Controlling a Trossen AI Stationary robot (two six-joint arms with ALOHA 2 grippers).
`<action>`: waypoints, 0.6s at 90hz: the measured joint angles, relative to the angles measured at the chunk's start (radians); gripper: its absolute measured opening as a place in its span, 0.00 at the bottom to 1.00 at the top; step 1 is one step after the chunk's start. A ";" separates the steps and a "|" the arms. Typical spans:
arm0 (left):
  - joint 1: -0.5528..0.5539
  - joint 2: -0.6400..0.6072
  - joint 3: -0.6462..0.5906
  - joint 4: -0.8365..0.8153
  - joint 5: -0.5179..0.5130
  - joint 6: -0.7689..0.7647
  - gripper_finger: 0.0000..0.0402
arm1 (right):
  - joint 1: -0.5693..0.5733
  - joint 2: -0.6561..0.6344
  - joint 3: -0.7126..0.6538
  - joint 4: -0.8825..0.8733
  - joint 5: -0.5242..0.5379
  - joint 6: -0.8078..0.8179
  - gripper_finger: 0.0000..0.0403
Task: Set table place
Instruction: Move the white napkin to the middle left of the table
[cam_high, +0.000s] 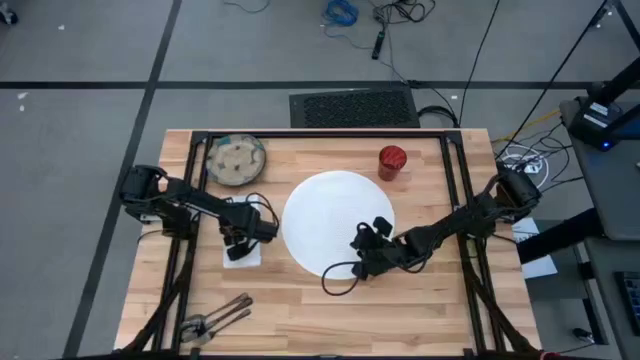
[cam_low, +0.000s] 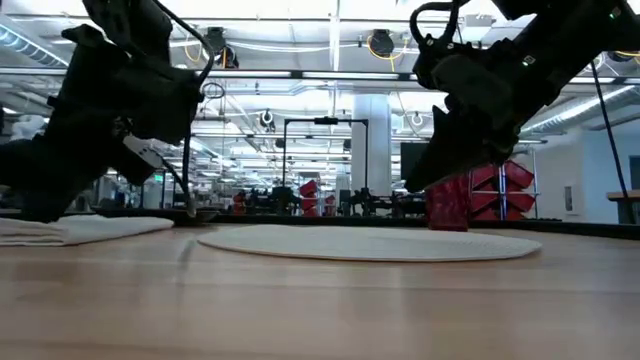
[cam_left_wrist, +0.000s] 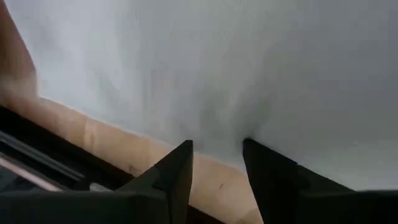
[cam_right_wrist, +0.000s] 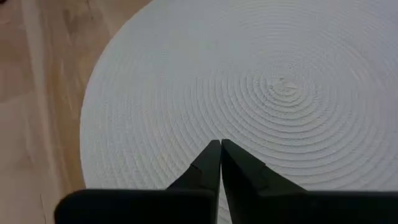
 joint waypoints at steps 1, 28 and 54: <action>0.000 0.000 0.000 0.000 -0.005 0.000 0.33 | 0.000 0.000 0.000 0.000 0.000 0.000 0.00; 0.027 0.000 0.000 0.009 -0.087 0.046 0.33 | 0.000 0.000 0.000 0.003 0.000 0.000 0.00; 0.066 0.000 0.001 0.011 -0.141 0.071 0.33 | 0.000 0.000 0.000 0.009 -0.001 0.000 0.00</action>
